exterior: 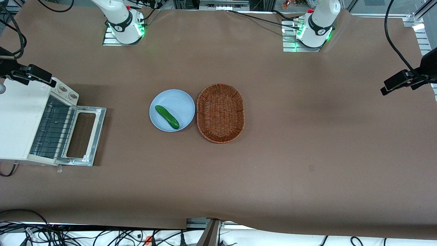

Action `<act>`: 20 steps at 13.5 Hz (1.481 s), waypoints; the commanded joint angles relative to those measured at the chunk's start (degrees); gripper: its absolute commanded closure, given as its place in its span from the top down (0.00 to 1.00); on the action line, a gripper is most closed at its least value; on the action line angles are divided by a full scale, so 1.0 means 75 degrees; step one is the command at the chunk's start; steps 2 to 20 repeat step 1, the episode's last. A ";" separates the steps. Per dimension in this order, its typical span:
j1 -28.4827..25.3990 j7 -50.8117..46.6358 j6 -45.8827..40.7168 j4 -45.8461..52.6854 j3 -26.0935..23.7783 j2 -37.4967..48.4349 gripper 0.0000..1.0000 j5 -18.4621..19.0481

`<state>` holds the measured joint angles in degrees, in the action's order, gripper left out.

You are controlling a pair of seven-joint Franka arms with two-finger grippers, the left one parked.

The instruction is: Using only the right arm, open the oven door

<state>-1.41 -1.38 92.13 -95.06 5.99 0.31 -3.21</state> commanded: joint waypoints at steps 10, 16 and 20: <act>0.0094 0.0149 0.0056 -0.0017 -0.0095 0.0040 1.00 -0.0053; 0.0094 0.0149 0.0056 -0.0017 -0.0095 0.0040 1.00 -0.0053; 0.0094 0.0149 0.0056 -0.0017 -0.0095 0.0040 1.00 -0.0053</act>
